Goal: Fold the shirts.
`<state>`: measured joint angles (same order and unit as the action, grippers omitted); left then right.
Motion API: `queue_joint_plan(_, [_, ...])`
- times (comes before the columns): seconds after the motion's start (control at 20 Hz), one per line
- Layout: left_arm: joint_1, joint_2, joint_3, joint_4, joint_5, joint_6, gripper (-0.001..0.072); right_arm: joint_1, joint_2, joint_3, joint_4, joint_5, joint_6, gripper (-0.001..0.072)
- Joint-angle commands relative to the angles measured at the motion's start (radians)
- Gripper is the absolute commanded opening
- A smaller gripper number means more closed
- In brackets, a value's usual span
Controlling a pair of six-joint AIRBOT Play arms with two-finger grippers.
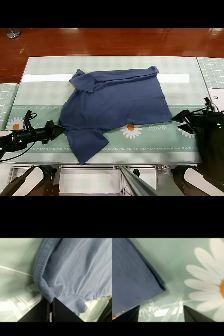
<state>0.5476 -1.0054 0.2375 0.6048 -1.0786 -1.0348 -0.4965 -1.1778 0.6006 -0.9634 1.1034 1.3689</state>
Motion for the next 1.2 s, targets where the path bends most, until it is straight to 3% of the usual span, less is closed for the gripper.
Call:
queue_joint_plan(0.0, [0.000, 0.001, 0.000, 0.000, 0.002, 0.002, 0.0033, 0.072, -0.109, 0.054, 0.060, -0.028, -0.011, 0.0624])
queue_joint_plan(0.2, [0.000, 0.001, 0.000, -0.001, 0.002, 0.002, 0.0033, 0.166, -0.191, 0.134, 0.102, -0.052, 0.011, 0.0614])
queue_joint_plan(0.25, [0.000, 0.001, 0.000, -0.001, 0.002, 0.002, 0.0033, 0.188, -0.202, 0.154, 0.102, -0.059, 0.016, 0.0528])
queue_joint_plan(0.35, [0.000, 0.001, 0.000, -0.004, 0.002, 0.002, 0.0033, 0.220, -0.217, 0.192, 0.101, -0.061, 0.024, 0.0223])
queue_joint_plan(0.4, [0.000, 0.001, 0.000, -0.008, 0.002, 0.002, 0.0033, 0.228, -0.224, 0.211, 0.101, -0.052, 0.019, 0.0028])
queue_joint_plan(0.6, [0.000, 0.004, 0.102, -0.158, -0.068, 0.033, 0.0032, 0.235, -0.214, 0.402, 0.101, 0.069, -0.006, 0.0025])
queue_joint_plan(0.75, [0.000, 0.031, 0.374, -0.345, -0.172, 0.055, 0.0032, 0.235, -0.158, 0.713, 0.101, 0.106, 0.023, 0.0025])
queue_joint_plan(0.85, [0.000, 0.064, 0.620, -0.389, -0.178, 0.042, 0.0032, 0.234, -0.134, 0.982, 0.090, 0.119, 0.058, 0.0025])
queue_joint_plan(1.05, [0.000, 0.119, 1.134, -0.356, -0.165, -0.037, 0.0032, 0.234, -0.092, 1.455, 0.064, 0.213, 0.111, 0.0025])
queue_joint_plan(1.15, [0.000, 0.169, 1.349, -0.147, -0.098, -0.122, 0.0032, 0.233, -0.005, 1.527, 0.031, 0.233, 0.120, 0.0025])
